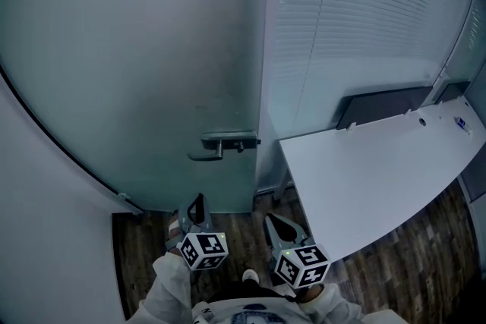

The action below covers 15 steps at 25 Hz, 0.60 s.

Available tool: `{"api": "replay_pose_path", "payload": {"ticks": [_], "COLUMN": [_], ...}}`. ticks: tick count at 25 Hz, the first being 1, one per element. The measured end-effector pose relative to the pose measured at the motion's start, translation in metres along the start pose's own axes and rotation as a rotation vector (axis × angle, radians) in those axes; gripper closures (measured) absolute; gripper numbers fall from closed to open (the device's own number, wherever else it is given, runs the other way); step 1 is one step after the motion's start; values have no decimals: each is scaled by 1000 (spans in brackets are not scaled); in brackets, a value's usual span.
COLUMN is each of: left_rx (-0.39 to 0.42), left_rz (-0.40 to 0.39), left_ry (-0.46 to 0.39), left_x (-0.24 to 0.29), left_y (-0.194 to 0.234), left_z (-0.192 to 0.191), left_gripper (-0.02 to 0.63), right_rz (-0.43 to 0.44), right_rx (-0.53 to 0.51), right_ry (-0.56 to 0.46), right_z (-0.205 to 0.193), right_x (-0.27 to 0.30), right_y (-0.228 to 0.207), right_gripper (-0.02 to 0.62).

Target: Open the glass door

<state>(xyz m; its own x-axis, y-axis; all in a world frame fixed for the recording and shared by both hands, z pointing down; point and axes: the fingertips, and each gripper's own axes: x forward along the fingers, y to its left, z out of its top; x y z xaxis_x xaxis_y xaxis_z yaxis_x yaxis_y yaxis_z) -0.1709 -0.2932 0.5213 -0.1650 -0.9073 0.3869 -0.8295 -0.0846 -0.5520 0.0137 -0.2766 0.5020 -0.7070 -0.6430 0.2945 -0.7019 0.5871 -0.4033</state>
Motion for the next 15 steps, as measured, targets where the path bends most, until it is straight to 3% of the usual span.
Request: {"api": "replay_pose_path", "payload": {"ticks": [4, 6, 8, 11, 15], "left_rx": [-359, -492, -536, -528, -583], "left_rz": [-108, -134, -132, -113, -120], "left_ry": [-40, -53, -69, -101, -98], "left_x": [-40, -59, -78, -110, -163], "left_y": [-9, -9, -8, -8, -13], "left_z": [4, 3, 1, 0, -15], "left_gripper": [604, 604, 604, 604, 604], "right_rz": [7, 9, 6, 2, 27], "right_rx": [-30, -50, -61, -67, -75], "right_ry": [-28, -36, -44, -54, -59], "right_z": [3, 2, -2, -11, -26], "right_x": [-10, -19, -31, -52, -81], "right_y": [15, 24, 33, 50, 87], "right_gripper": [592, 592, 592, 592, 592]}}
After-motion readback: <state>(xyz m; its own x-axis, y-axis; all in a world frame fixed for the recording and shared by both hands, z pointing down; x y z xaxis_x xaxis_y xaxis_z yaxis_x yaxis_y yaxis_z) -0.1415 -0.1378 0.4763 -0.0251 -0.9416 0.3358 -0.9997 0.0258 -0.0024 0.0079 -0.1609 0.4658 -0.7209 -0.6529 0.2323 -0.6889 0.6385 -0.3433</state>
